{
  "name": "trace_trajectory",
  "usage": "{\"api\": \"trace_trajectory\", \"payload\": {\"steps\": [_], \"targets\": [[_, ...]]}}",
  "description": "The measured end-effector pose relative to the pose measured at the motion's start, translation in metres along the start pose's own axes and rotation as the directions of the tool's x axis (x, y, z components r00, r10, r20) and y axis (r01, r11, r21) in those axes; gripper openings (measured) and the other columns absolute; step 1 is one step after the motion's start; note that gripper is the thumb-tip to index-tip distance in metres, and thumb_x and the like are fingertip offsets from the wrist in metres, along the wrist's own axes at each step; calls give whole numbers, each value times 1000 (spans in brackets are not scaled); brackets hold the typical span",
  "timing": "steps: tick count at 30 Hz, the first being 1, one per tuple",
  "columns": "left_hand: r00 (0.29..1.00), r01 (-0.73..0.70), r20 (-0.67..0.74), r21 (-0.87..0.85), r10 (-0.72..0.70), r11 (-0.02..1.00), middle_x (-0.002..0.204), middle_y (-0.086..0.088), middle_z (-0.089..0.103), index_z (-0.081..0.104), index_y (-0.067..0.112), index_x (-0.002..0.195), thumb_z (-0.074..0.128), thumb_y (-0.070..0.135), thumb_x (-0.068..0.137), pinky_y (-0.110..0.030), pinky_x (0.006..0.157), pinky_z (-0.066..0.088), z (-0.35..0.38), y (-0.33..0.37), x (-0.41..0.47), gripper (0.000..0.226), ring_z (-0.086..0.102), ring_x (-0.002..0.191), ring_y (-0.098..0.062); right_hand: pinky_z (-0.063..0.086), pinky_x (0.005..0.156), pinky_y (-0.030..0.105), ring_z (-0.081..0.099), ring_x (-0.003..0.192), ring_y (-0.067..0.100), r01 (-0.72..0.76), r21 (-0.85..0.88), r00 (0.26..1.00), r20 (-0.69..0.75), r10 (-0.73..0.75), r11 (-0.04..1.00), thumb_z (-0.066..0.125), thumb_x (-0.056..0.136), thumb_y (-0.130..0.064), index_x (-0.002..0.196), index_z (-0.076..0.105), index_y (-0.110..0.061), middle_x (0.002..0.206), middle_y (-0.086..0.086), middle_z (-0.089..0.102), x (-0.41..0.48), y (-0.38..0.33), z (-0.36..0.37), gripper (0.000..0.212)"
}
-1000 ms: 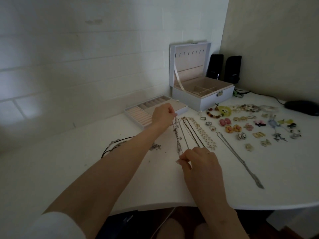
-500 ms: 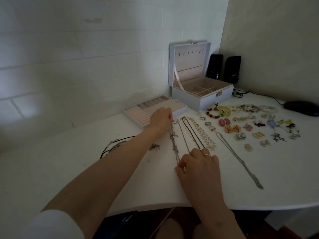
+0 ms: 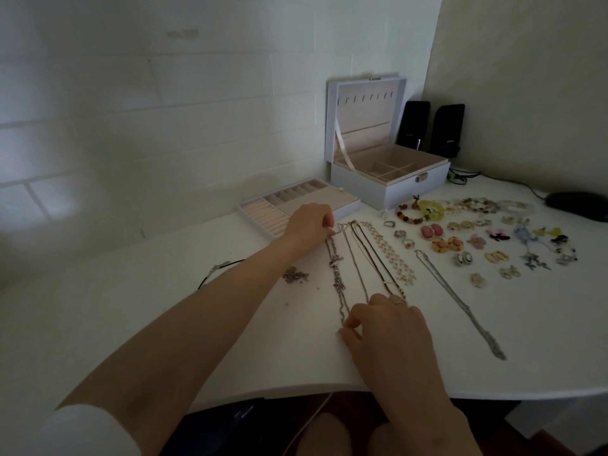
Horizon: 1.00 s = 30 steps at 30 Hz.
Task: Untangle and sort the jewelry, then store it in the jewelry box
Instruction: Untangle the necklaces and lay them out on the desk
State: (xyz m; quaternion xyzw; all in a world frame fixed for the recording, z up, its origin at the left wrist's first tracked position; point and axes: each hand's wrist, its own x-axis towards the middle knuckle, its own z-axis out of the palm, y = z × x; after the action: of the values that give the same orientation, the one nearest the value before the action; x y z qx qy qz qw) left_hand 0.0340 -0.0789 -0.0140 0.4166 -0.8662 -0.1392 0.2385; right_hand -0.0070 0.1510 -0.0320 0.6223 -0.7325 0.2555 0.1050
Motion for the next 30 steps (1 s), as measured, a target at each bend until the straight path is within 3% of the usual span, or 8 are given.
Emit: {"api": "trace_trajectory", "payload": {"steps": [4,6,8,11,17,21,25,30], "targets": [[1000,-3,-30,-86,0,996,91,-4,66,65,11,86,72,15,81,-28,79,46,-21,-7,-17,9,58,85,-16,38,51,24,47,51,9,-44,145,996,-74,55,988,92,54,-21,65,69,-20,55,-7,55,5,-2,-3,25],[997,-27,67,-82,33,996,83,5,64,64,16,82,73,18,81,-22,73,44,-34,-12,-31,9,55,78,-8,35,64,21,46,66,6,-57,176,997,-37,64,983,75,79,-26,88,71,-21,73,-7,60,13,-8,-7,10],[982,-36,178,-101,54,994,79,10,61,63,19,80,74,19,80,-14,67,41,-46,-18,-49,11,51,70,-1,29,63,16,45,80,4,-39,209,999,11,37,977,56,93,-32,106,66,-25,89,-9,57,21,-10,-3,18],[964,-8,264,-112,37,994,79,9,63,65,17,83,77,21,77,-11,64,40,-61,-29,-71,14,54,69,-1,30,63,17,48,86,7,-61,231,998,42,53,971,52,95,-30,109,65,-23,95,-8,54,38,-16,7,20],[956,29,290,21,-34,999,84,12,60,58,31,75,79,24,73,-27,76,45,-70,-46,-95,22,57,83,-12,35,76,21,53,102,18,-64,208,989,142,34,976,48,97,-14,117,62,-15,113,5,52,69,-36,31,25],[968,-23,250,114,-7,993,88,9,55,58,23,79,73,25,80,-26,74,42,-69,-47,-100,15,54,86,-12,34,82,21,48,110,20,-78,153,983,178,50,985,45,94,-4,118,59,-10,120,7,48,75,-38,39,29],[965,-47,262,163,3,986,87,12,47,57,21,85,68,27,85,-24,73,35,-72,-54,-102,13,46,88,-10,33,80,21,48,105,19,-106,141,979,187,79,984,46,91,0,114,62,-6,115,8,48,71,-34,45,28],[975,7,224,1,-7,1000,83,12,51,54,18,82,66,20,87,-23,72,37,-76,-60,-109,13,50,86,-13,41,75,33,49,93,25,-77,200,985,164,44,977,49,83,10,98,68,6,98,11,49,61,-39,52,24]]}}
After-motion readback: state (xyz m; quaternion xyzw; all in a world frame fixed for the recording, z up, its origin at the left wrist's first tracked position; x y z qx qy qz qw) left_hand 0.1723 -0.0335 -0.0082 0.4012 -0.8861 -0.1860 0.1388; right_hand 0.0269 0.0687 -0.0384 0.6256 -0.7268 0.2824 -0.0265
